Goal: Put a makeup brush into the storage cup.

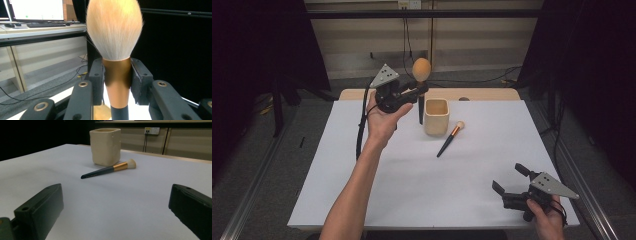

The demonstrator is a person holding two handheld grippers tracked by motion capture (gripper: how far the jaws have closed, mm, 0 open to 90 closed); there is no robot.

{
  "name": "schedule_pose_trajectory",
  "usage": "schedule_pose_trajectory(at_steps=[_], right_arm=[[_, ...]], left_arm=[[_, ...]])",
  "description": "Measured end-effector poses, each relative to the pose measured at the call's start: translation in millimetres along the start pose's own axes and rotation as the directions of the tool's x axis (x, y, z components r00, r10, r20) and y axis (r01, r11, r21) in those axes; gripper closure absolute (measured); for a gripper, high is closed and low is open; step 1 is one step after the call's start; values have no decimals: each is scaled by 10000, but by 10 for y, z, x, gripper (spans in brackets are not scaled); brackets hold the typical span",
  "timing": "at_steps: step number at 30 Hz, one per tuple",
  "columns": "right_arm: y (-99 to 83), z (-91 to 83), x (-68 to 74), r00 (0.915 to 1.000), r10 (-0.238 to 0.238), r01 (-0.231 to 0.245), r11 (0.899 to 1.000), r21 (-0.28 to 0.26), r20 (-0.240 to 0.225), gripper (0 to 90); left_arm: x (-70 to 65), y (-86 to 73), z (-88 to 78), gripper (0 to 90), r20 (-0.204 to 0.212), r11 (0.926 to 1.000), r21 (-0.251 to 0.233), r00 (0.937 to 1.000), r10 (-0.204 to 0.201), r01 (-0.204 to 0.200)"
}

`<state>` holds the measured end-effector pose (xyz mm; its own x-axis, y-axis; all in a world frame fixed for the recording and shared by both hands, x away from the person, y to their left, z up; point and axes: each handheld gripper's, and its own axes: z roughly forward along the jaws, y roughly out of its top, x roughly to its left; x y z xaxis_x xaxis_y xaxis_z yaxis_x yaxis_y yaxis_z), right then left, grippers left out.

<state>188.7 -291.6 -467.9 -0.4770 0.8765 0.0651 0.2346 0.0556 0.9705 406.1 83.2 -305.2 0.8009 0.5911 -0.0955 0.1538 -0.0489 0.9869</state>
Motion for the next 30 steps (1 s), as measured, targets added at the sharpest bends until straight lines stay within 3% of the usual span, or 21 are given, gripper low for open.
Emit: schedule_pose_trajectory(at_steps=[1, 10, 12, 21, 30], right_arm=[[-1, 0, -2, 10000, 57, -57, 10000, 11, 10, 0], [0, -37, -12, 9999, 111, -111, 9999, -65, 48, 0], [-1, -41, -15, 9999, 103, -103, 9999, -61, 61, 0], [-6, -47, -37, 9997, 242, -242, 9997, 8, 77, 0], [-7, -60, -45, 9998, 198, -197, 9998, -42, 91, 0]], left_arm=[[25, 13, 44, 665, -5, 9999, -14, 9999, -147, 147], [93, 80, 262, 666, -219, 9998, 177, 9997, -93, 96], [79, 72, 341, 665, -361, 9989, 418, 9991, 205, -190], [60, 66, 574, 665, -209, 9978, 512, 9988, 441, -429], [238, 28, 697, 665, -475, 9997, 217, 9988, -119, 130]])
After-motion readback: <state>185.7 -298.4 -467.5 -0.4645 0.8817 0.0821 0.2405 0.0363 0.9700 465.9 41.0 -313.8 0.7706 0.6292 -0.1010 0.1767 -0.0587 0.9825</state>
